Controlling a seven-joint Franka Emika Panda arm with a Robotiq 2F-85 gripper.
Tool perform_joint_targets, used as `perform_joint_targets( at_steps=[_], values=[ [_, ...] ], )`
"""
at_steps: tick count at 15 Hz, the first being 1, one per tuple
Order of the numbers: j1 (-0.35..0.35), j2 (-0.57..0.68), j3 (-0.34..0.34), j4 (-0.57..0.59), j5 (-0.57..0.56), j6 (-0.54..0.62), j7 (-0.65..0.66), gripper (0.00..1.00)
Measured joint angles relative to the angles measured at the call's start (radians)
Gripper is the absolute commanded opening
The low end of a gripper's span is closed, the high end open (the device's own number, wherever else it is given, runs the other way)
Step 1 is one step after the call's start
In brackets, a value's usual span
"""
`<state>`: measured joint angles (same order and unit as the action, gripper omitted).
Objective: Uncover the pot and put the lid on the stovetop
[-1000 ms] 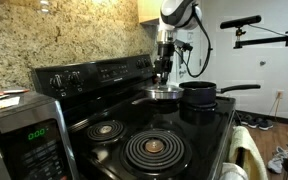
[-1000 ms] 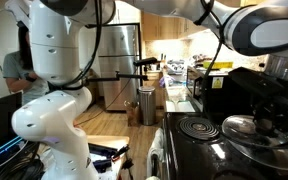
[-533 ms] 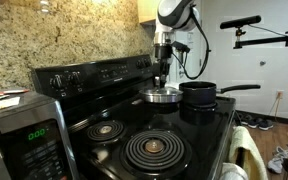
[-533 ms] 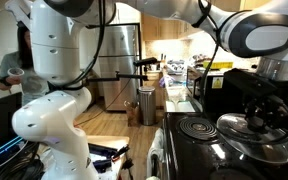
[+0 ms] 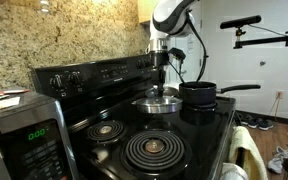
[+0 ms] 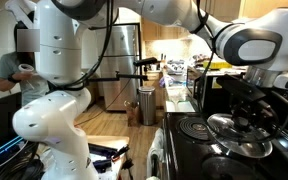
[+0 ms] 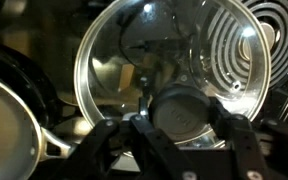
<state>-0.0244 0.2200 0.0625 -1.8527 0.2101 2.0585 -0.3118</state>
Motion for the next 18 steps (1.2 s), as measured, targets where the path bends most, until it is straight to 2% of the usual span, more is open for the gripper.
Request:
perform_joint_targets(
  at_steps=[5, 8, 15, 18],
  values=[
    [0.024, 0.001, 0.045, 0.000, 0.001, -0.040, -0.089, 0.34],
    [0.039, -0.002, 0.064, -0.006, 0.002, -0.026, -0.130, 0.34],
    [0.107, -0.053, 0.118, -0.148, 0.034, 0.216, -0.125, 0.34],
    [0.144, -0.086, 0.137, -0.225, 0.034, 0.272, -0.085, 0.34]
  ],
)
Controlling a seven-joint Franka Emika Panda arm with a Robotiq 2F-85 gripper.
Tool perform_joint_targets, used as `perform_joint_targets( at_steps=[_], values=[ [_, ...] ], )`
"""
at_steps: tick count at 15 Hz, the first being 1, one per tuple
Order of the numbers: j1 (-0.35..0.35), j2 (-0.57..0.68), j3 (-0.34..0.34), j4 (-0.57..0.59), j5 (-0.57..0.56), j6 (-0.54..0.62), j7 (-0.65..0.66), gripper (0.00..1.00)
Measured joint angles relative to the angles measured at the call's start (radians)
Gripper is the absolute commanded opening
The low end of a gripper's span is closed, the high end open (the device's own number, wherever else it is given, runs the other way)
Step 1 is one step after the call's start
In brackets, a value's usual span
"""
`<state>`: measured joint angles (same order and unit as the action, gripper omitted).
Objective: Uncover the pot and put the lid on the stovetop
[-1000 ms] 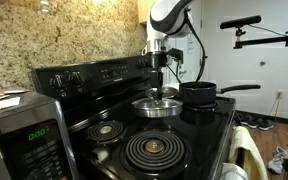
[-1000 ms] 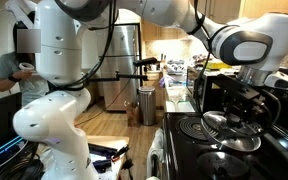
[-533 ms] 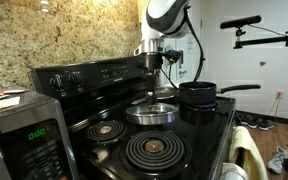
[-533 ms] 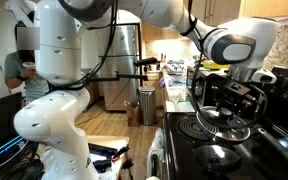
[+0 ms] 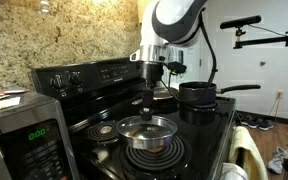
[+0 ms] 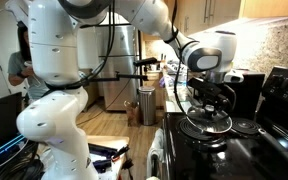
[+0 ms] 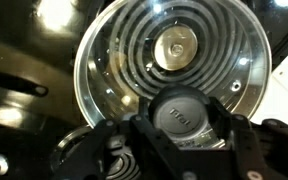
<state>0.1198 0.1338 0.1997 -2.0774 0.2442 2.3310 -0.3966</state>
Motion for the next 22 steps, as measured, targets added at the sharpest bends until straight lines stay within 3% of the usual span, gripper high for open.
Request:
perform_joint_targets(
  at_steps=[10, 22],
  values=[
    [0.057, -0.102, 0.019, -0.180, -0.010, 0.085, 0.065, 0.34],
    [0.069, -0.109, 0.020, -0.225, -0.017, 0.181, 0.065, 0.34]
  ],
)
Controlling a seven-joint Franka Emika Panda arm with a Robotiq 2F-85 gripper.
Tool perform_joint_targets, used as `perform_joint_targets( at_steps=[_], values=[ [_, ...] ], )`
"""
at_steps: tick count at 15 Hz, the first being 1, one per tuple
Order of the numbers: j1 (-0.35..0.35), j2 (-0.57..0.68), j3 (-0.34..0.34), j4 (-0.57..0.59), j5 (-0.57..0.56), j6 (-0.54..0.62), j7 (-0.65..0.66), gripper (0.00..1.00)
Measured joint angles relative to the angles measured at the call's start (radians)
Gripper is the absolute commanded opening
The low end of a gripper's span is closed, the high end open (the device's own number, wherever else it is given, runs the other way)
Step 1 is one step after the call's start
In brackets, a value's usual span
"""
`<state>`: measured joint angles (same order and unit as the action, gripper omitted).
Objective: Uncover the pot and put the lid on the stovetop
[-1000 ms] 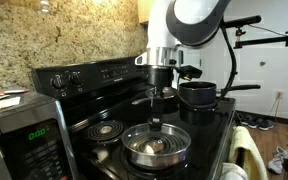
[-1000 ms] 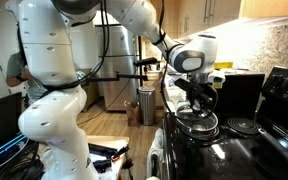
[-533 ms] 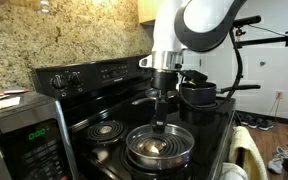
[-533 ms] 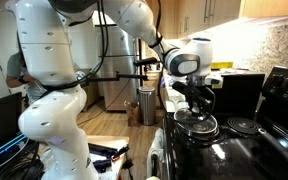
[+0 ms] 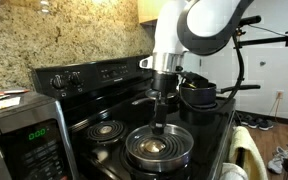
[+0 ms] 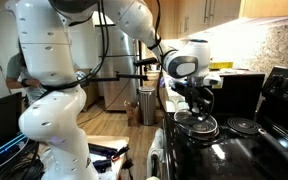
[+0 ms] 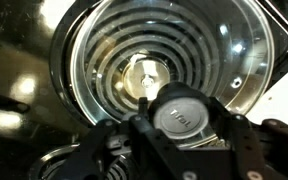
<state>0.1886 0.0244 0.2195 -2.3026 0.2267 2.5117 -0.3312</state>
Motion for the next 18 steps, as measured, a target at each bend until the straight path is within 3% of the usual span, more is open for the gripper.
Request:
perform_joint_targets(
  at_steps=[7, 8, 12, 18],
  values=[
    [0.012, 0.007, 0.001, -0.045, -0.082, 0.080, 0.066, 0.34],
    [0.012, 0.007, 0.001, -0.045, -0.082, 0.080, 0.067, 0.84],
    [0.012, 0.014, -0.004, -0.050, -0.083, 0.080, 0.076, 0.99],
    [0.011, 0.012, -0.009, -0.034, -0.057, -0.006, 0.086, 1.00]
  ],
)
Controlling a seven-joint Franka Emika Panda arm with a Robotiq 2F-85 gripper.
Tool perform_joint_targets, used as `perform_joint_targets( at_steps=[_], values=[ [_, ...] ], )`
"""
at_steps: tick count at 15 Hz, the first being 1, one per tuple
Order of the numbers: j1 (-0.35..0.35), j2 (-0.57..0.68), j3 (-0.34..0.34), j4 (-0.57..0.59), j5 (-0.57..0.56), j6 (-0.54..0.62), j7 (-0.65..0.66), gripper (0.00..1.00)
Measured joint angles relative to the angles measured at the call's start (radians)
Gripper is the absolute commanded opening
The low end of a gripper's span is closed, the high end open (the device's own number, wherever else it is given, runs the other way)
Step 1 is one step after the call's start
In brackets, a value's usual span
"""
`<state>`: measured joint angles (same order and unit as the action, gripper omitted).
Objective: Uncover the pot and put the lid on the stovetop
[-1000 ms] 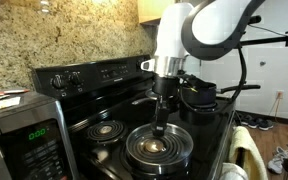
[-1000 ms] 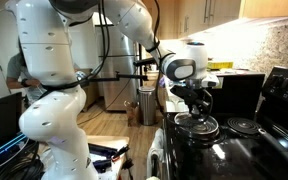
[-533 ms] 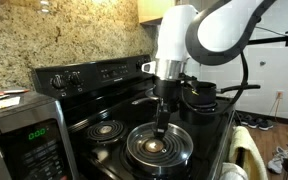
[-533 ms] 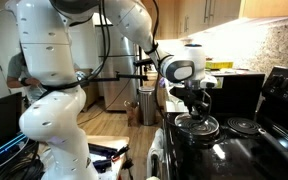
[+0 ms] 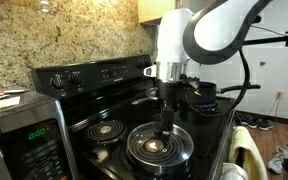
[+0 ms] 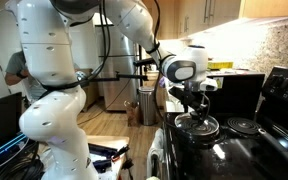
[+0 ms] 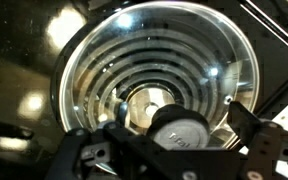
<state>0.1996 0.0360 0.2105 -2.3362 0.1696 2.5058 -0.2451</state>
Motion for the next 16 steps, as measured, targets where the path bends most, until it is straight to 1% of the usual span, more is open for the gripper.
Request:
perform_joint_targets(
  at_steps=[3, 5, 6, 9, 12, 14, 16],
  values=[
    [0.000, -0.026, -0.003, 0.038, 0.054, -0.071, 0.000, 1.00],
    [-0.001, -0.050, -0.012, 0.061, 0.054, -0.100, 0.042, 1.00],
    [-0.002, -0.062, -0.019, 0.070, 0.044, -0.109, 0.085, 1.00],
    [-0.015, -0.087, -0.042, 0.073, -0.062, -0.118, 0.273, 1.00],
    [-0.044, -0.102, -0.070, 0.071, -0.133, -0.171, 0.419, 1.00],
    [-0.066, -0.114, -0.091, 0.064, -0.138, -0.209, 0.469, 1.00],
    [-0.079, -0.129, -0.113, 0.049, -0.103, -0.215, 0.462, 1.00]
  ],
)
